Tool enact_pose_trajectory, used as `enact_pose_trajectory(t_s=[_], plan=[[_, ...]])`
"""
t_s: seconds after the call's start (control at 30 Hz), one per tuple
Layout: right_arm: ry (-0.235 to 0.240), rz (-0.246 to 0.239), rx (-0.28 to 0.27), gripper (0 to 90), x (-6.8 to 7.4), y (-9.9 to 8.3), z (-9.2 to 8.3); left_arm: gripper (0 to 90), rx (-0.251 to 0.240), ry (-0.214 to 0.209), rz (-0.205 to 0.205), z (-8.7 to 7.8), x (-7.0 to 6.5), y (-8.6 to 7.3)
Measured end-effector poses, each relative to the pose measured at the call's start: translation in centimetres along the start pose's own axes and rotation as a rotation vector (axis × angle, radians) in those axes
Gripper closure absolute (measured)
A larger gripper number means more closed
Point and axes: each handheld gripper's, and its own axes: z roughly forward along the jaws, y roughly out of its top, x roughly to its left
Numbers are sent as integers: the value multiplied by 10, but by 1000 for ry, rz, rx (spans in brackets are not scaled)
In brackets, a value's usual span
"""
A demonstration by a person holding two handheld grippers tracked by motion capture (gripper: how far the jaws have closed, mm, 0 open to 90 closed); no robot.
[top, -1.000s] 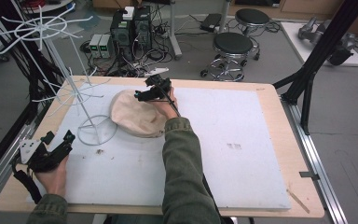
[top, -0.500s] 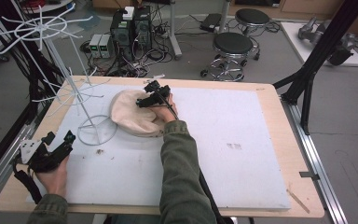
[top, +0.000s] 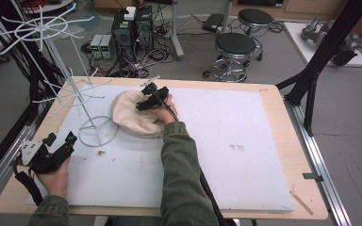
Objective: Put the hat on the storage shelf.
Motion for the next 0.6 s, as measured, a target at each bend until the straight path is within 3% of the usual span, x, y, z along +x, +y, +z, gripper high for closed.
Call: enact_pose_trajectory(t_s=[0.07,0.13,0.23,0.3,0.33,0.6], plan=[[10,10,1,92,-1,-1,0,307,-1,-3,-3,0,0,0],[39,-14,9,192,0,0,1,307,2,-4,0,0,0,0],[29,-32,19,203,2,0,2,307,2,-5,0,1,-1,0],[43,-20,32,287,3,1,1,307,7,-6,0,1,-1,-1],[79,18,48,358,3,1,0,307,6,-6,-3,1,-1,-1],[62,51,61,441,5,3,-1,307,1,-6,-9,0,0,0]])
